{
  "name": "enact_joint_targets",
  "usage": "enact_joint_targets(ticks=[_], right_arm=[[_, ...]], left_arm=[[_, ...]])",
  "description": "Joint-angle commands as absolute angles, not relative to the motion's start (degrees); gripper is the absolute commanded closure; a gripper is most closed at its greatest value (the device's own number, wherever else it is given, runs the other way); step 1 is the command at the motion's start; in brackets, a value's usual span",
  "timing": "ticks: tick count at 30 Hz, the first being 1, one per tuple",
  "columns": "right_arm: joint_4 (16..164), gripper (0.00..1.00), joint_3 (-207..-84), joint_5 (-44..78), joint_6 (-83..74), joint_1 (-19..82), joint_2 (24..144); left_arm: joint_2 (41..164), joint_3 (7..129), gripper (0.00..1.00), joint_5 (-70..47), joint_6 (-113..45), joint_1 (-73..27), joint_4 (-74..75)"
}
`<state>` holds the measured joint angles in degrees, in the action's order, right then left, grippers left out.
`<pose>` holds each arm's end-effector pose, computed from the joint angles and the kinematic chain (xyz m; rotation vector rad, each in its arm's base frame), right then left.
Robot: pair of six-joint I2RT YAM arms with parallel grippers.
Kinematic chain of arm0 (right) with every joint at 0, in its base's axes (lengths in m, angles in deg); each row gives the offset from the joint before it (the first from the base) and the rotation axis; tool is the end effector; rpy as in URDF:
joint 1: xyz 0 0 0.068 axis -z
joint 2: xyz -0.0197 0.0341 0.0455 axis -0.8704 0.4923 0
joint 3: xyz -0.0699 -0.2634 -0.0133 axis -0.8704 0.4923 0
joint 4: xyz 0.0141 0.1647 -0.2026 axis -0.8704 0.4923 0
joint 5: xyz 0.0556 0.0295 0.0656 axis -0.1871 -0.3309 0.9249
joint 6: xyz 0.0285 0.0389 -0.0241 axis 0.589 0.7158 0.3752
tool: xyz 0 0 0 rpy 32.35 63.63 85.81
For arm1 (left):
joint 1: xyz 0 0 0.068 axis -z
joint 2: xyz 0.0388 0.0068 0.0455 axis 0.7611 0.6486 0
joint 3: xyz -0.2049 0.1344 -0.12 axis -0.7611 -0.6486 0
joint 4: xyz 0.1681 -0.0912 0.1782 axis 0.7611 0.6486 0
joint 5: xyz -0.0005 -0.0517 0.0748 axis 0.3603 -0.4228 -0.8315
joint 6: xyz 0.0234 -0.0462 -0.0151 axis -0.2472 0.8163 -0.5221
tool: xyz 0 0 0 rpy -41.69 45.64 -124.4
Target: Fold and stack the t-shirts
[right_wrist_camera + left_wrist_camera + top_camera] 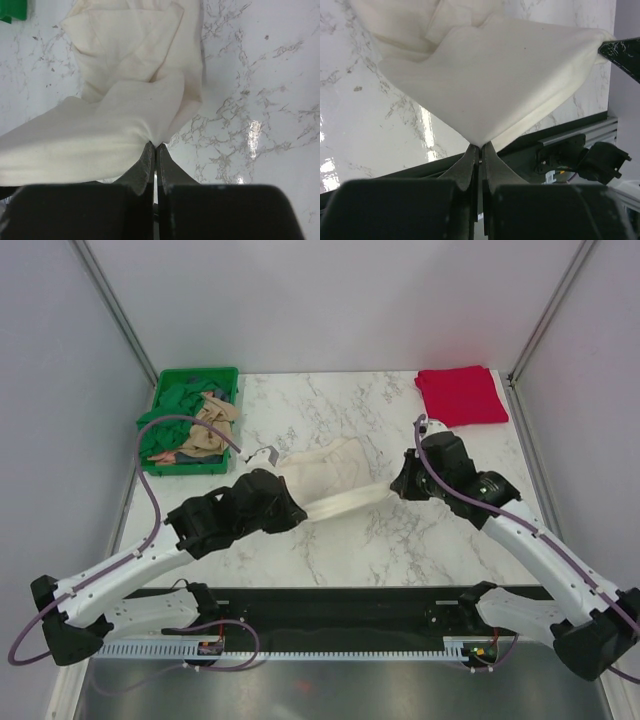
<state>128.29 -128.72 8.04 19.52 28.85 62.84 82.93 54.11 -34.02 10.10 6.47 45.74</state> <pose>0.1859 0.1139 0.3259 -0.0101 2.3301 0.5403 0.1169 -0.1580 0.3313 -0.1327 2.3683 -0.7354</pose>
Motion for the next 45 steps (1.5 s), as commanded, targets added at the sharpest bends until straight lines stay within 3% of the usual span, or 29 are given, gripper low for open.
enact_joint_targets(ticks=[1,11,21,26,40,42,43,44,45], right_arm=[[125.92,1.00,-132.55,2.20,16.95,29.22,67.38],[123.19,1.00,-141.51,2.02,14.49,31.07,80.73],[120.38,1.00,-153.37,5.53,16.07,33.18,95.85],[120.64,1.00,-163.20,6.41,16.07,34.14,107.80],[125.47,1.00,-186.51,9.05,16.60,37.04,132.49],[125.74,0.93,-189.85,13.07,15.99,37.83,134.53],[126.00,0.70,-190.82,13.62,15.81,37.92,135.76],[126.00,0.54,-192.57,14.06,15.20,38.44,136.12],[126.61,0.38,-193.54,13.97,14.93,38.71,136.29]], left_arm=[[84.42,56.83,0.98,-37.01,7.21,3.36,49.65],[89.60,55.77,0.98,-23.23,-0.61,-14.47,43.07],[101.46,59.55,0.98,-17.94,-5.80,-24.50,39.11],[114.27,65.51,0.98,-13.21,-10.11,-31.35,39.02],[141.27,84.24,0.96,-9.24,-14.85,-38.40,43.41],[142.34,86.61,0.86,-9.41,-15.03,-38.75,44.90],[142.78,87.75,0.81,-9.15,-15.03,-38.92,45.25],[142.70,88.46,0.74,-8.89,-15.21,-39.01,45.43],[142.61,89.34,0.60,-8.97,-15.73,-39.10,46.48]])
